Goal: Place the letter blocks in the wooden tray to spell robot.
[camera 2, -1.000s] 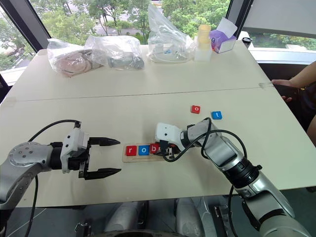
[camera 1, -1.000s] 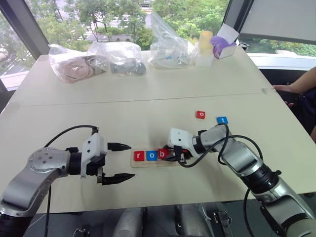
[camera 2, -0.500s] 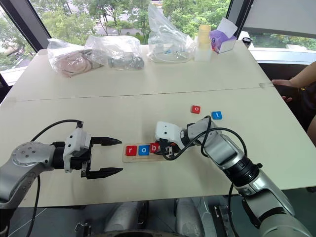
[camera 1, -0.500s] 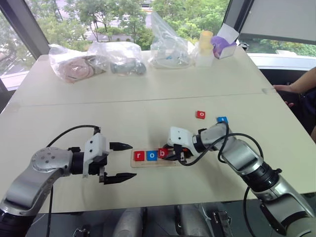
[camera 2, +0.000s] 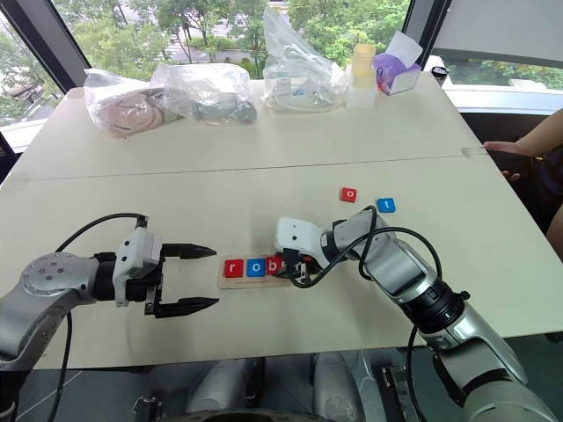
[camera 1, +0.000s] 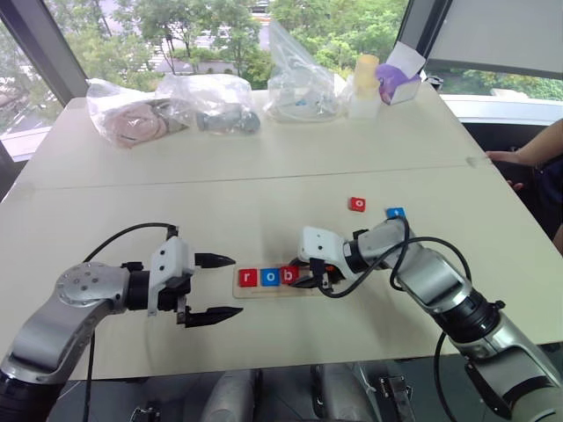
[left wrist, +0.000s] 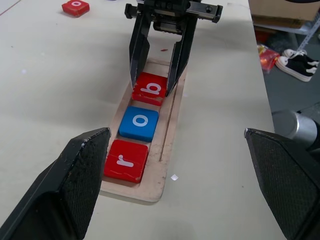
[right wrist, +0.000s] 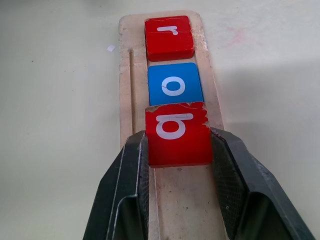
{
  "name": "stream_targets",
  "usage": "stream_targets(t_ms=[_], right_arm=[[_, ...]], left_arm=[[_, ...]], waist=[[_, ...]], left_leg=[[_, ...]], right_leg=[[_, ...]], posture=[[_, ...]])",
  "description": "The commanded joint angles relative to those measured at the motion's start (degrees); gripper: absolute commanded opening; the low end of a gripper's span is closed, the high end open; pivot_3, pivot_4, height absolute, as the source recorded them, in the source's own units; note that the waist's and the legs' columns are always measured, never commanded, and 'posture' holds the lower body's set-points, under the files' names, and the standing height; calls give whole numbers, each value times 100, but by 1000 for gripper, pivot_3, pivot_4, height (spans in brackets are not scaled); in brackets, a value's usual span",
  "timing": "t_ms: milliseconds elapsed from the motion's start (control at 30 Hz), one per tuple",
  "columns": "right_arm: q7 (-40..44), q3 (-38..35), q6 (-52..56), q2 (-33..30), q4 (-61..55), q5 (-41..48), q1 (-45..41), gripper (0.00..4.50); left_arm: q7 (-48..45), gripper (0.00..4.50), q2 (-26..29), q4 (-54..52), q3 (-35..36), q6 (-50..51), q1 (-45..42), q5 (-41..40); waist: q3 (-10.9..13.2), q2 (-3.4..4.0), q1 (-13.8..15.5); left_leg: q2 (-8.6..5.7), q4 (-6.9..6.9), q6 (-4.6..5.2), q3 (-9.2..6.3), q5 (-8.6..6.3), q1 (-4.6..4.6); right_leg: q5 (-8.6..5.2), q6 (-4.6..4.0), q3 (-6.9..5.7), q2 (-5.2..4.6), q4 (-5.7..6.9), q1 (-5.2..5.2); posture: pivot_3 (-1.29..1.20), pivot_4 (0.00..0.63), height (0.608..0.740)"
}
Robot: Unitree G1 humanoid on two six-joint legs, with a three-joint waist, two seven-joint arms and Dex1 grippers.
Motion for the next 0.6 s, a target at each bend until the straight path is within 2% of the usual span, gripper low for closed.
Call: stream_targets(t_ms=[33,100,300,333,500,600], right_arm=[[-13,24,-35,13,-153,16,-37,1137],[-15,33,-39,11,-139,18,-40,1137],[-25,24,-30,35,-127,34,-63,4137],[-28,21,-22,42,-124,38,-70,4469],[-35,-47,-4,22,-162,62,-108,4469],[-165,-493,196,42,-200,276,-252,4469]], left_arm=[[2,4500,-1,-60,30,-94,-6,2],[10,4500,-7,-58,31,-103,-1,5],[7,4500,0,-48,34,-89,-19,3],[8,4500,2,-44,31,-72,-43,-3],[21,4500,6,-45,10,-11,-122,-21],[19,4500,8,-55,10,-9,-118,-22]], waist=[[0,0,0],[0,0,0],[0,0,0],[0,0,0],[0,0,1],[0,0,-1]], left_leg=[[0,0,0,0,0,0],[0,0,0,0,0,0],[0,0,0,0,0,0],[0,0,0,0,0,0],[0,0,0,0,0,0],[0,0,0,0,0,0]], right_leg=[[0,0,0,0,0,0],[0,0,0,0,0,0],[0,0,0,0,0,0],[0,0,0,0,0,0],[0,0,0,0,0,0],[0,0,0,0,0,0]], posture=[[0,150,740],[0,150,740],[0,150,740],[0,150,740],[0,150,740],[0,150,740]])
